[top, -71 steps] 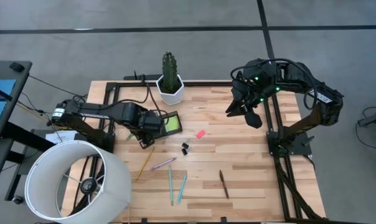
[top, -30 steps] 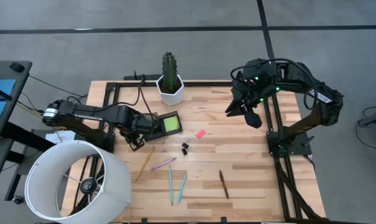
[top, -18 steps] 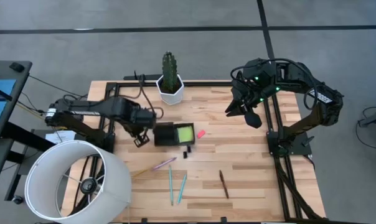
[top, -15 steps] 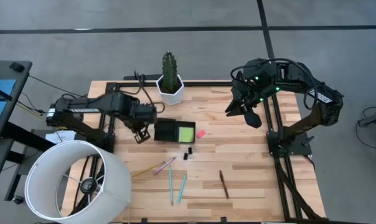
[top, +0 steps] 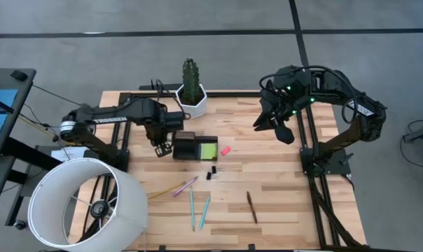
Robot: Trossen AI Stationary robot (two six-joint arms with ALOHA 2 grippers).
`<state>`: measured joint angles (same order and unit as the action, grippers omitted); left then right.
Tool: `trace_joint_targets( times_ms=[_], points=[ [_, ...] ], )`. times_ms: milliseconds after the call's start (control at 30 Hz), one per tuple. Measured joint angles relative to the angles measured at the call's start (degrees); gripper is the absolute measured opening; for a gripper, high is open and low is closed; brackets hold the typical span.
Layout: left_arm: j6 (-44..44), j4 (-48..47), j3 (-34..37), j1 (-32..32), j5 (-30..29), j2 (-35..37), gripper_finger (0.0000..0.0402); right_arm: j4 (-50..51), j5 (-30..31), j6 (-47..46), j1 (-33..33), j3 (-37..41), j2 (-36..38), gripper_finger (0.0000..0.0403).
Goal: Pick and place office supplies into organizer
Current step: Put the green scissors into the black mesh organizer, then put the purple pen into the black mesh organizer
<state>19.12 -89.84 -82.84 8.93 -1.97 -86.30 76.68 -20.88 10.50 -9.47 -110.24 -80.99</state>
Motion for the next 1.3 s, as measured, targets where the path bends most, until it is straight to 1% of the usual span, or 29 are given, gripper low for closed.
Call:
trace_joint_targets(
  times_ms=[133,267,400,500,600,700,767,833,1000,1100,1167,1233,1300],
  points=[
    [2.49,-0.06,0.49,0.31,-0.28,0.12,0.0021,0.01,0.0,0.0,0.0,0.0,0.0,0.0064],
    [-2.31,-0.15,-1.53,0.07,1.59,0.55,0.0021,0.01,0.0,0.05,0.0,0.0,0.0,0.0064],
    [-5.18,-0.1,-2.89,0.42,1.43,-0.62,0.0021,-0.06,0.0,0.44,0.0,0.0,0.0,0.0064],
    [-7.3,-0.18,-3.03,1.17,0.28,-2.26,0.0023,-0.49,0.0,0.46,0.0,0.0,0.0,0.0064],
    [-10.71,-0.06,-3.05,2.14,-1.81,-4.6,0.0044,-0.47,0.0,0.44,0.0,0.0,0.0,0.0064],
    [-13.35,-0.2,-3.05,3.08,-5.34,-6.94,0.0066,-0.45,0.0,0.44,0.0,0.0,0.0,0.0064],
    [-13.29,-0.16,-3.05,3.52,-6.84,-8.3,0.0079,-0.46,-0.01,0.44,0.0,0.0,0.0,0.0064],
    [-12.06,-0.23,-3.05,3.77,-7.13,-8.72,0.0091,-0.47,0.0,0.44,0.0,0.0,0.0,0.0064],
    [-9.92,-0.19,-4.21,3.89,-4.21,-8.75,0.0116,-0.45,0.0,0.44,0.0,0.0,0.0,0.0064],
    [-6.89,-0.28,-7.42,3.9,1.67,-8.72,0.0121,-0.47,0.0,0.44,-0.04,0.0,0.0,0.0064],
    [-4.58,-0.14,-10.99,3.88,4.71,-8.72,0.0119,-0.47,0.0,0.46,-0.04,0.0,0.0,0.0064],
    [-2.64,-0.2,-14.93,3.68,5.14,-8.7,0.0115,-0.47,0.0,0.46,-0.04,0.0,0.0,0.0064],
    [-0.72,-0.15,-19.45,3.29,3.24,-8.7,0.0109,-0.47,0.0,0.46,-0.04,0.0,0.0,0.0064]
  ],
)
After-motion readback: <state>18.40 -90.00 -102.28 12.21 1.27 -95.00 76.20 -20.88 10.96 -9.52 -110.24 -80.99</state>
